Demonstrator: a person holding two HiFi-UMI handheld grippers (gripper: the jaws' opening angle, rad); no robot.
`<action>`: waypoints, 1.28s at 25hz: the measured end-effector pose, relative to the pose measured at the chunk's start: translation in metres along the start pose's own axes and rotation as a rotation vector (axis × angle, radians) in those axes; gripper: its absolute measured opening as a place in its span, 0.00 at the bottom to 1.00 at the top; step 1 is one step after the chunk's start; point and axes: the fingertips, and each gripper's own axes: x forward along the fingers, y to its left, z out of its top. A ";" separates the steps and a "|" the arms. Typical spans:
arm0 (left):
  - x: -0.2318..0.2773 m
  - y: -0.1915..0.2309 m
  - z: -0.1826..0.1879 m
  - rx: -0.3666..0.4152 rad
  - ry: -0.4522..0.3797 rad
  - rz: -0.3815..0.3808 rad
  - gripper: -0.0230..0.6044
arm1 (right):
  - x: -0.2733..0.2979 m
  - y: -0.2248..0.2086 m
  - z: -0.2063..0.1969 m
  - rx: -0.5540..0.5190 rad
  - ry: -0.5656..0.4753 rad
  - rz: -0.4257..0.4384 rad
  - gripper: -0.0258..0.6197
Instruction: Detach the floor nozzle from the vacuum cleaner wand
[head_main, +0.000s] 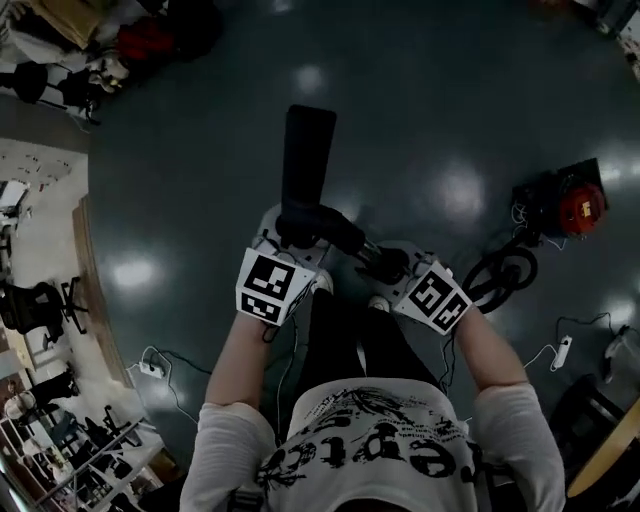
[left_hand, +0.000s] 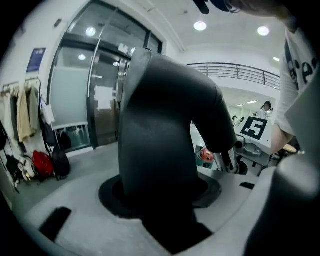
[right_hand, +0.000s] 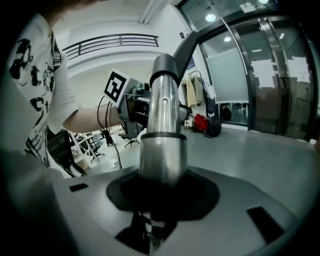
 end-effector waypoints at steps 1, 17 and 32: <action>-0.009 -0.010 0.027 0.042 -0.030 0.013 0.39 | -0.019 0.006 0.014 -0.015 -0.016 -0.013 0.27; -0.094 -0.106 0.124 0.093 -0.003 0.075 0.33 | -0.124 0.083 0.062 -0.089 -0.136 -0.217 0.27; -0.113 -0.086 0.178 0.082 -0.024 0.291 0.33 | -0.149 0.043 0.045 -0.066 -0.139 -0.490 0.26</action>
